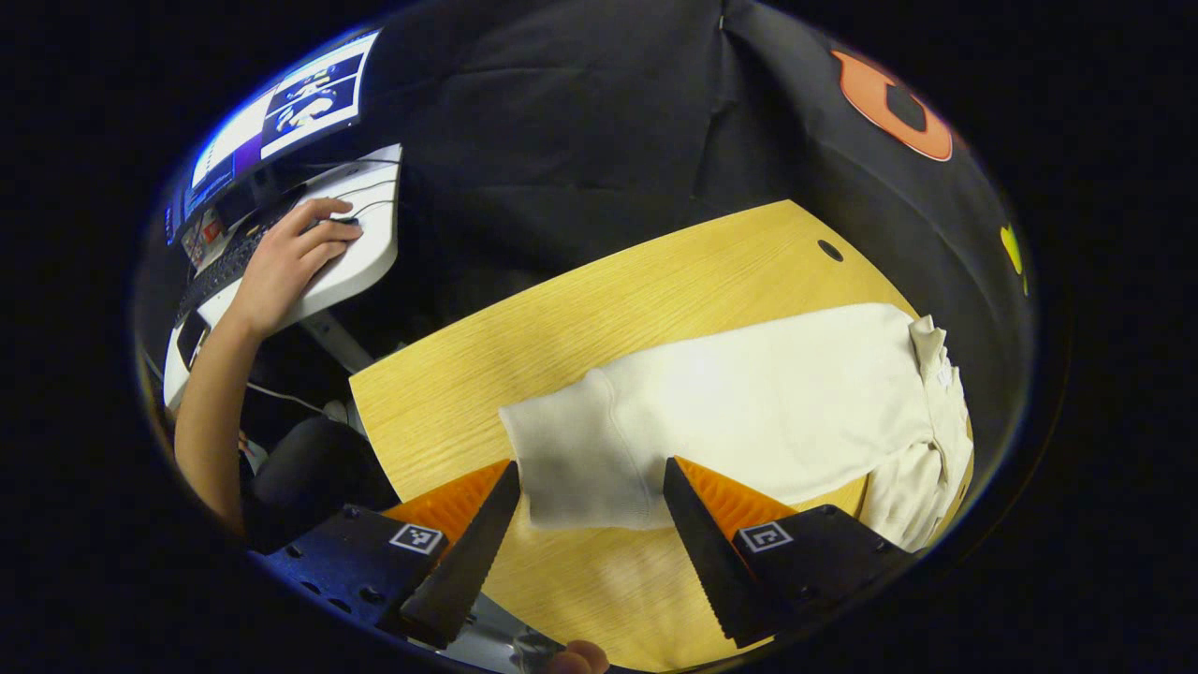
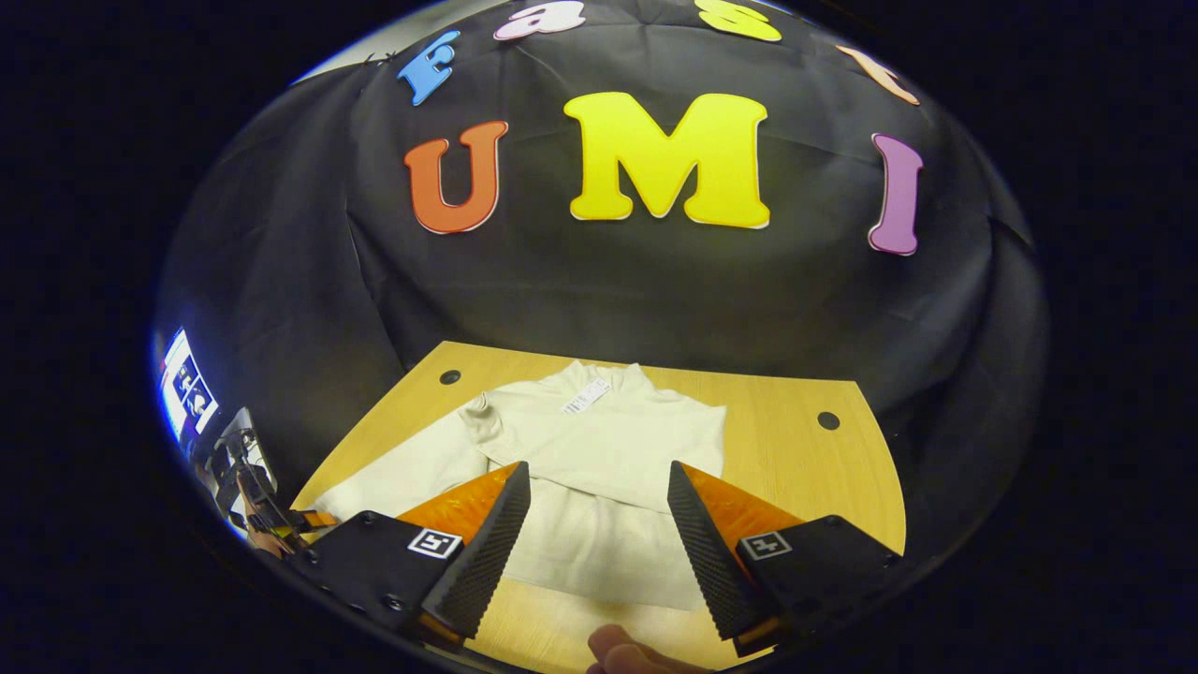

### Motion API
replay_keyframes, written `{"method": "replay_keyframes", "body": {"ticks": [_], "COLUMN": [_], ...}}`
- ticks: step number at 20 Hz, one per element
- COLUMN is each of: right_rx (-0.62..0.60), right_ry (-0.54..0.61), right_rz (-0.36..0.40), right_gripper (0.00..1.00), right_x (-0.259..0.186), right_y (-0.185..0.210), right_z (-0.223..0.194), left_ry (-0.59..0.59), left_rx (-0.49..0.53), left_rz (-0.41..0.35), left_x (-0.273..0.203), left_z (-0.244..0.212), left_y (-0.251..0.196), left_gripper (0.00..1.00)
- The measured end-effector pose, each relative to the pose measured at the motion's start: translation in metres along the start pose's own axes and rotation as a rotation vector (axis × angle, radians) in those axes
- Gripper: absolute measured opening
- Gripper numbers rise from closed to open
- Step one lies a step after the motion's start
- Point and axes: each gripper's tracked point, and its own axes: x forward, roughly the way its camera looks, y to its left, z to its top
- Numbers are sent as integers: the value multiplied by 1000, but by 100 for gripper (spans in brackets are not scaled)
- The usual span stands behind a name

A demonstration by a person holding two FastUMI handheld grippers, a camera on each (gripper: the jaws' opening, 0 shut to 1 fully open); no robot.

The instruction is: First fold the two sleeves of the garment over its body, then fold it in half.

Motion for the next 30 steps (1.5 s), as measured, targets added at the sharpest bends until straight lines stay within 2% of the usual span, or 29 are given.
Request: {"method": "replay_keyframes", "body": {"ticks": [6,9,10,11,17,19,20,21,22,24,27,28,30], "right_rx": [22,17,13,12,53,55,59,63,68,81,87,85,83], "right_ry": [67,58,54,51,51,58,54,50,51,58,83,85,91], "right_rz": [-19,-18,-12,-8,1,-7,-7,-12,-17,-18,-22,-24,-26], "right_gripper": [93,93,92,92,92,92,93,93,92,92,92,92,92], "right_x": [-8,-12,-15,-18,-33,-37,-39,-42,-44,-45,-43,-42,-41], "right_y": [-8,-3,-1,2,-3,-9,-11,-14,-18,-22,-30,-32,-34], "right_z": [-37,-39,-39,-40,-47,-51,-51,-52,-54,-61,-73,-74,-78], "left_ry": [44,104,124,131,160,148,146,144,146,150,141,136,138], "left_rx": [-17,55,95,117,120,135,137,138,139,139,124,116,129], "left_rz": [41,65,70,71,54,26,19,12,6,-8,-26,-29,-34], "left_x": [7,10,10,11,14,14,14,14,14,12,14,13,14], "left_z": [6,6,5,5,8,9,9,9,8,8,8,9,10], "left_y": [5,4,3,3,1,-3,-4,-4,-5,-7,-11,-12,-12], "left_gripper": [96,96,100,94,84,72,63,67,62,44,29,20,13]}}
